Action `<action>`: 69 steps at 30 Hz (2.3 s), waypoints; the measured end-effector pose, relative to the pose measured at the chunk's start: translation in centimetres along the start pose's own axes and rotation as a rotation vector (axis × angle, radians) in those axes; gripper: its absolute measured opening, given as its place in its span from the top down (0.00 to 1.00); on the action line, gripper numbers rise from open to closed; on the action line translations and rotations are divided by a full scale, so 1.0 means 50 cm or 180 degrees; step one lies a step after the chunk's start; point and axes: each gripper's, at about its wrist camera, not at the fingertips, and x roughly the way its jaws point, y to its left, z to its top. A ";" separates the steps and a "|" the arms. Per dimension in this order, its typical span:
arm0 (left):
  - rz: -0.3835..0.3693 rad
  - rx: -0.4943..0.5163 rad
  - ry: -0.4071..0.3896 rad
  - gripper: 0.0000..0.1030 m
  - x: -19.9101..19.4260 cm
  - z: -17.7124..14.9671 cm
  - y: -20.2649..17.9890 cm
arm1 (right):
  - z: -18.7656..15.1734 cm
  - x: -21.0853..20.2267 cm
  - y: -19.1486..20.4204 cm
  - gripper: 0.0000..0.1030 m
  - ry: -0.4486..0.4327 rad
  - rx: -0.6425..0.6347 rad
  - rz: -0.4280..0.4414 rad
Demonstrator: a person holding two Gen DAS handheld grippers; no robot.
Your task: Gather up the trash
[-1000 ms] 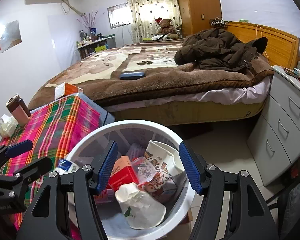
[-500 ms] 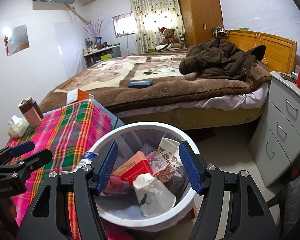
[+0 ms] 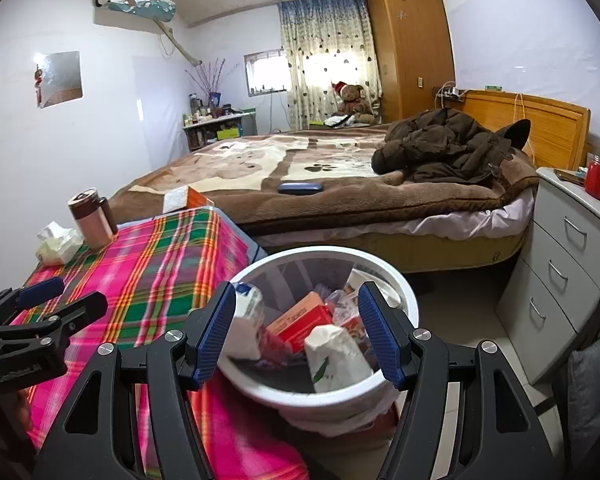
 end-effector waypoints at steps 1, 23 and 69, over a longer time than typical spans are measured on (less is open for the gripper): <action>0.0009 -0.0012 -0.0006 0.14 -0.007 -0.007 0.003 | -0.005 -0.005 0.004 0.37 -0.0008 -0.0010 -0.0003; 0.0345 -0.0062 -0.0164 0.14 -0.093 -0.101 0.012 | -0.079 -0.072 0.069 0.37 -0.0148 -0.0078 -0.0141; 0.0294 -0.0163 -0.0188 0.14 -0.117 -0.108 0.013 | -0.087 -0.083 0.081 0.37 -0.0135 -0.0056 -0.0083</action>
